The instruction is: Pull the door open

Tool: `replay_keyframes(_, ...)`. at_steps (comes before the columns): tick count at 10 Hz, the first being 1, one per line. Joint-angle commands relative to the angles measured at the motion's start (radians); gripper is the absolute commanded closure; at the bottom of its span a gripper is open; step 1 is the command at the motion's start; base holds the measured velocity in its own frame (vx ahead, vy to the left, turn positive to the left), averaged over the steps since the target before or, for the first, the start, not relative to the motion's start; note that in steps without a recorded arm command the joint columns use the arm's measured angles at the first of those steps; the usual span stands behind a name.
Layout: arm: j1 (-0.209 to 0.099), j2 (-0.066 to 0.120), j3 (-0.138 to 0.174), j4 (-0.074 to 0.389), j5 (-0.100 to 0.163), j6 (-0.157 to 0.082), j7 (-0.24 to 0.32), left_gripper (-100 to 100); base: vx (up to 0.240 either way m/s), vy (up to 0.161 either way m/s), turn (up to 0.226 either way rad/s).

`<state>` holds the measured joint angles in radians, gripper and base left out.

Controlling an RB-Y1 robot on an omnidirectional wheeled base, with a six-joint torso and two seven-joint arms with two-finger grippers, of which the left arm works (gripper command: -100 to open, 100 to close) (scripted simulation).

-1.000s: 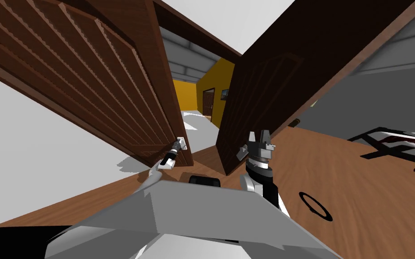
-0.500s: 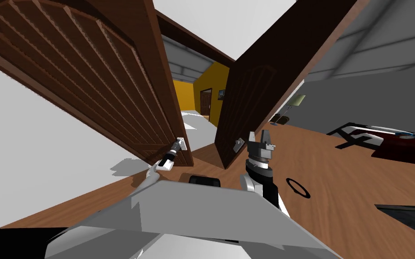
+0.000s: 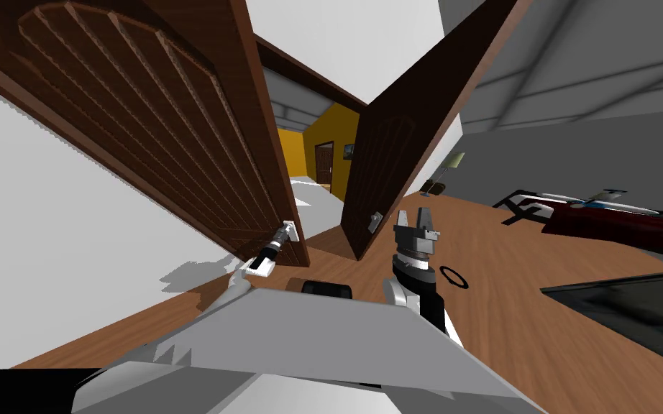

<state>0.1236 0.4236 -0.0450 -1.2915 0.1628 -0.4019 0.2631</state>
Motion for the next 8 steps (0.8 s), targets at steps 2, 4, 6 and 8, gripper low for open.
replay_keyframes(2,0.019,0.027,-0.025,-0.014,0.003,-0.018,0.024,100,-0.189,0.081,-0.096)
replay_keyframes(4,0.032,0.039,-0.035,-0.014,0.003,-0.033,0.032,100,-0.115,0.035,-0.070)
replay_keyframes(6,0.055,0.067,-0.052,-0.028,0.005,-0.056,0.051,100,-0.210,0.088,-0.133)
replay_keyframes(8,0.082,0.099,-0.071,-0.044,0.009,-0.083,0.072,100,-0.203,0.095,-0.133)
